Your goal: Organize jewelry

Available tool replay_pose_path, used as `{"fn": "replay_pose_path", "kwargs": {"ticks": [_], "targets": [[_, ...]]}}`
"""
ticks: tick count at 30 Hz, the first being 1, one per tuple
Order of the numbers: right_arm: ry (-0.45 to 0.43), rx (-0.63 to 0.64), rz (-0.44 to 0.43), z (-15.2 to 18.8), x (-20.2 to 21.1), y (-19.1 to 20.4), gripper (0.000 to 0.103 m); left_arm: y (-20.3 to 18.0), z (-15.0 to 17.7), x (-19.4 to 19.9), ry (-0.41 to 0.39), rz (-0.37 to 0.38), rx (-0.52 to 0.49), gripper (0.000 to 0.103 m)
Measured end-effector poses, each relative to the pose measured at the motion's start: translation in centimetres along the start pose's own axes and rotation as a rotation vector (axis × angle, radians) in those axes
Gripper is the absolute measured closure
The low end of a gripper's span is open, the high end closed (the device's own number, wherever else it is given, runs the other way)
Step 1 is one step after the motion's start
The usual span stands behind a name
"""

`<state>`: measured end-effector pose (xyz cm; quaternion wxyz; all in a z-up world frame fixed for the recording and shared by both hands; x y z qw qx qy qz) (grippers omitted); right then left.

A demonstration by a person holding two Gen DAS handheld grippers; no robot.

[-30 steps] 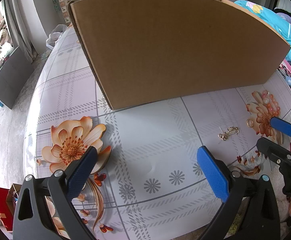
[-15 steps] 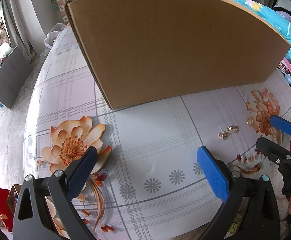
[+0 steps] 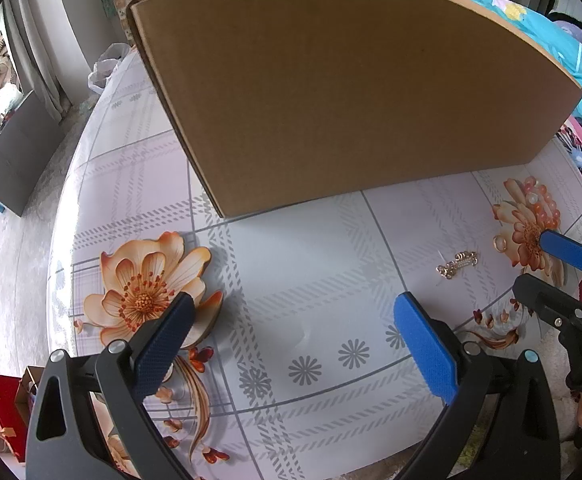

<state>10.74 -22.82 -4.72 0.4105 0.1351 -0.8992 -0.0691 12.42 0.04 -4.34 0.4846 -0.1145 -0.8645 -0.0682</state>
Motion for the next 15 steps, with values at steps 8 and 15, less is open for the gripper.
{"fn": "replay_pose_path", "kwargs": {"ticks": [8, 15], "targets": [[-0.002, -0.003, -0.002, 0.01, 0.04, 0.06, 0.032, -0.02, 0.07, 0.06, -0.008, -0.002, 0.000, 0.005], [-0.011, -0.010, -0.020, -0.01, 0.33, -0.30, 0.033, -0.12, 0.23, 0.44, -0.009, 0.002, -0.017, 0.005]]}}
Point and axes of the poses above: each gripper's, at about its wrist camera, not at the fingertips, and x roughly against the way its jaws point, y to its left, z to its underside, the point moved 2 cm from there along -x, roughly the way its jaws point, and after that the axes turned 7 degrees about -y, right-handed, at the moved point
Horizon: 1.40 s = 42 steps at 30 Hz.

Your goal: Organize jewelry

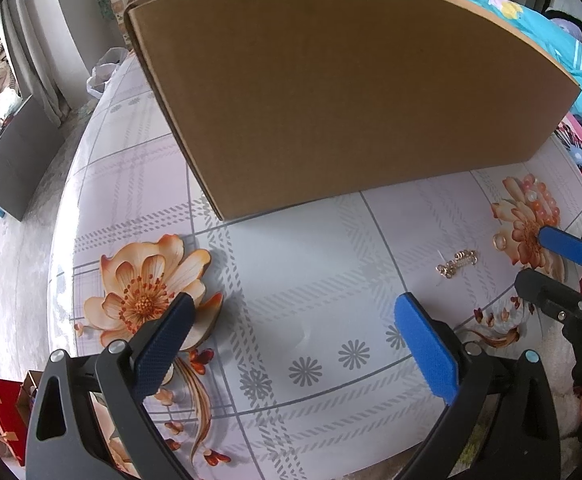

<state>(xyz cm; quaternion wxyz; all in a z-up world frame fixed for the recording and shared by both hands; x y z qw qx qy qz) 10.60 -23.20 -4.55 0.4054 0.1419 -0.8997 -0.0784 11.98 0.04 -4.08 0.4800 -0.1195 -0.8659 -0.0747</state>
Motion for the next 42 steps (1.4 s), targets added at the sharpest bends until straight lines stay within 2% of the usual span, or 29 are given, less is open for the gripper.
{"fn": "replay_pose_path", "kwargs": {"ticks": [1, 4, 7, 10, 14, 20, 22, 27, 28, 30, 33, 37, 42], "targets": [[0.000, -0.002, -0.005, 0.0, 0.1, -0.2, 0.033, -0.1, 0.0, 0.2, -0.010, 0.003, 0.002, 0.005], [-0.003, 0.002, -0.016, -0.1, 0.3, -0.5, 0.034, -0.6, -0.1, 1.5, -0.079, 0.082, 0.003, 0.005], [-0.010, 0.016, -0.008, -0.1, 0.5, -0.7, 0.041, -2.0, -0.2, 2.9, -0.143, 0.140, -0.055, 0.007], [-0.014, 0.010, -0.022, -0.1, 0.7, -1.1, 0.046, -3.6, -0.2, 3.4, -0.164, 0.174, -0.136, 0.020], [-0.018, 0.002, -0.024, -0.3, 0.8, -1.6, 0.047, -5.1, -0.3, 2.9, -0.138, 0.246, -0.190, 0.046], [-0.021, -0.001, -0.023, -0.7, 1.0, -2.2, 0.047, -6.5, -0.6, 2.2, -0.109, 0.252, -0.257, 0.074], [-0.021, -0.001, -0.023, -0.7, 1.0, -2.2, 0.047, -6.8, -0.4, 1.9, -0.091, 0.240, -0.282, 0.081], [-0.022, -0.003, -0.023, -1.4, 0.8, -2.2, 0.048, -7.3, -0.5, 1.3, -0.072, 0.231, -0.321, 0.084], [-0.023, -0.003, -0.022, -1.5, 0.7, -2.2, 0.048, -7.3, -0.5, 1.3, -0.071, 0.227, -0.326, 0.086], [-0.024, -0.002, -0.019, -1.7, 0.8, -2.1, 0.048, -7.3, -0.6, 1.3, -0.072, 0.223, -0.328, 0.096], [-0.026, -0.004, -0.019, -1.8, 0.7, -2.1, 0.048, -7.9, -0.8, 1.0, -0.074, 0.232, -0.319, 0.100], [-0.027, -0.003, -0.016, -1.5, 0.6, -2.0, 0.048, -6.9, -1.1, 1.6, -0.074, 0.294, -0.234, 0.101], [-0.027, -0.007, -0.016, -1.3, 0.7, -2.1, 0.048, -5.3, -1.7, 2.9, -0.100, 0.333, -0.146, 0.101]]}}
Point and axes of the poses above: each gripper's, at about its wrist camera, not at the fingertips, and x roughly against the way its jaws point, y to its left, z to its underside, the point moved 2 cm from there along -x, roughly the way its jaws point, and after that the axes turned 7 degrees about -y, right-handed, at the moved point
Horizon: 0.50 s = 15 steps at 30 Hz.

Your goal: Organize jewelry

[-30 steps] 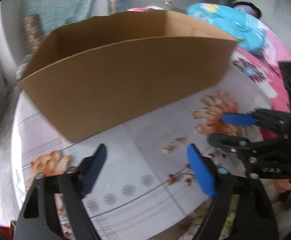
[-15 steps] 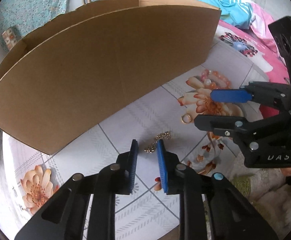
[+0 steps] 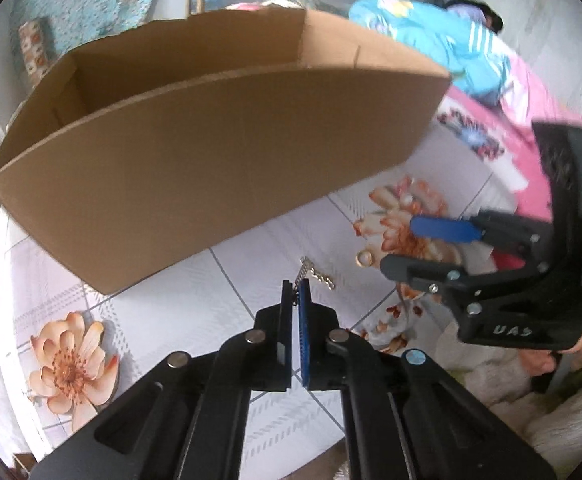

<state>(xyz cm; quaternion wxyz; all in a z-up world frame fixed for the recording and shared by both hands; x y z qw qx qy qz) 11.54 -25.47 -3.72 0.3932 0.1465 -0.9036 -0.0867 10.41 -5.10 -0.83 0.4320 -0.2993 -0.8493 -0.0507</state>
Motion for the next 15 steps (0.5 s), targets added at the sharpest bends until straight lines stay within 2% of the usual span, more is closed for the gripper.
{"fn": "replay_pose_path", "kwargs": {"ticks": [5, 10, 15], "targets": [[-0.003, -0.004, -0.004, 0.0, 0.3, 0.0, 0.048, 0.9, -0.1, 1.5, -0.035, 0.040, 0.063, 0.101], [-0.047, 0.027, -0.039, -0.7, 1.0, 1.4, 0.049, 1.5, 0.6, 1.2, -0.034, 0.019, 0.093, 0.101], [-0.046, 0.125, -0.063, -1.0, 0.2, 4.2, 0.060, 2.3, 1.0, 1.1, -0.041, 0.005, 0.116, 0.101]]}}
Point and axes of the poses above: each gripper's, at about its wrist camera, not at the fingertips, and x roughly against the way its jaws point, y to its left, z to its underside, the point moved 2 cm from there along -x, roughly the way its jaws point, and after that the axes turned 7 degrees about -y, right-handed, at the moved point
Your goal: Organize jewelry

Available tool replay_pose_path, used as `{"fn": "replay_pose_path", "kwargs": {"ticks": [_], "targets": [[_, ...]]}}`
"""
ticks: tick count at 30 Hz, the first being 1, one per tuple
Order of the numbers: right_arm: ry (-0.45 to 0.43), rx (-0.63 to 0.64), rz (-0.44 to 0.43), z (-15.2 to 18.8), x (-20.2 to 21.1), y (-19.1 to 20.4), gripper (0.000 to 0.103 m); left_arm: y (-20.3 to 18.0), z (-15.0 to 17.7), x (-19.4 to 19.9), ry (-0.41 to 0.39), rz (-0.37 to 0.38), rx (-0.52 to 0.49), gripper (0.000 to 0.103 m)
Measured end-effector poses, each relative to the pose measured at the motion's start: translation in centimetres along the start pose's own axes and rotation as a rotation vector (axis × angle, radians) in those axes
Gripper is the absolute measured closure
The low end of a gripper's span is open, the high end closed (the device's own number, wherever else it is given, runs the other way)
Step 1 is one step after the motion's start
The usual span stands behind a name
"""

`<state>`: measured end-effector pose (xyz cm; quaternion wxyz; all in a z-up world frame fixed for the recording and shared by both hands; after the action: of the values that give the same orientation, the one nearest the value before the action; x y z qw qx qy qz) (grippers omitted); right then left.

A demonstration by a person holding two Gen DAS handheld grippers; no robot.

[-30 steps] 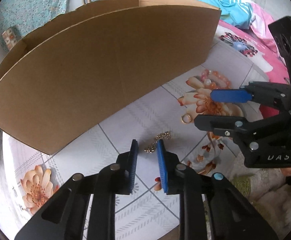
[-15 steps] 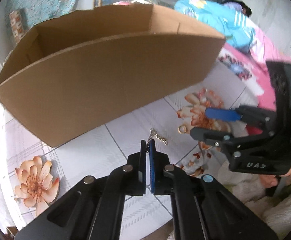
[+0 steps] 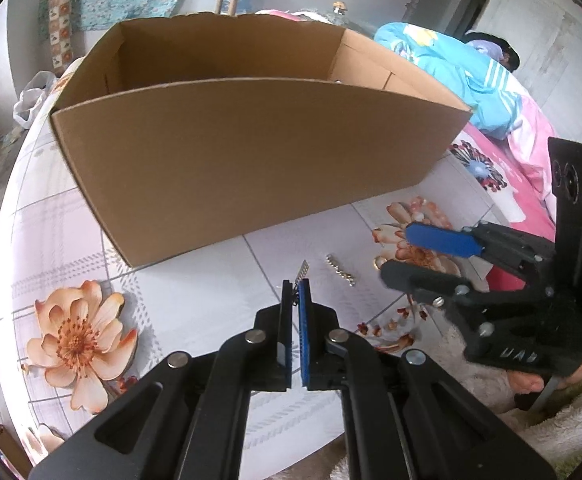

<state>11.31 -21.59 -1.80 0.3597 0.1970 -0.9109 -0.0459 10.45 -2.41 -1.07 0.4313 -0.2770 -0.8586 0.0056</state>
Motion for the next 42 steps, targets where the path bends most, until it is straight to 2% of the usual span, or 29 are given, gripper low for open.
{"fn": "replay_pose_path", "kwargs": {"ticks": [6, 12, 14, 15, 23, 31, 38, 42], "targets": [[0.047, 0.047, 0.015, 0.2, -2.2, 1.4, 0.081, 1.1, 0.3, 0.8, -0.010, -0.008, 0.006, 0.101], [0.069, 0.094, 0.030, 0.3, -3.5, 1.8, 0.090, 1.4, 0.4, 0.9, -0.012, -0.008, 0.009, 0.101], [0.074, 0.115, 0.047, 0.3, -3.5, 2.1, 0.100, 1.3, 0.4, 0.8, -0.014, -0.009, 0.010, 0.101], [0.077, 0.116, 0.044, 0.2, -3.6, 2.1, 0.102, 1.4, 0.4, 0.8, -0.016, -0.010, 0.010, 0.101], [0.058, 0.089, 0.016, 0.1, -3.0, 2.2, 0.103, 1.3, 0.4, 1.4, -0.031, -0.013, 0.006, 0.101], [-0.006, 0.050, -0.021, -0.3, 0.5, 1.5, 0.103, 0.4, -0.1, 3.1, -0.066, -0.011, -0.015, 0.101], [-0.152, 0.010, -0.076, -4.2, 4.8, 0.7, 0.103, -0.9, -3.4, 6.9, -0.178, 0.034, -0.063, 0.101], [-0.240, 0.022, -0.087, -7.2, 5.4, 0.5, 0.103, -1.8, -6.5, 7.8, -0.248, 0.051, -0.120, 0.101]]}}
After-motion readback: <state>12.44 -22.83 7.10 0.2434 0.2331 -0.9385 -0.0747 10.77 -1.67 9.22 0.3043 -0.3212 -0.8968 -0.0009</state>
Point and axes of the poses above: each gripper's, at about its wrist camera, not at the fingertips, and x roughly against the way its jaws point, y to its left, z to its underside, the point moved 2 cm from there along -x, roughly the way its jaws point, and after that the axes turned 7 degrees about -y, right-handed, at the moved point
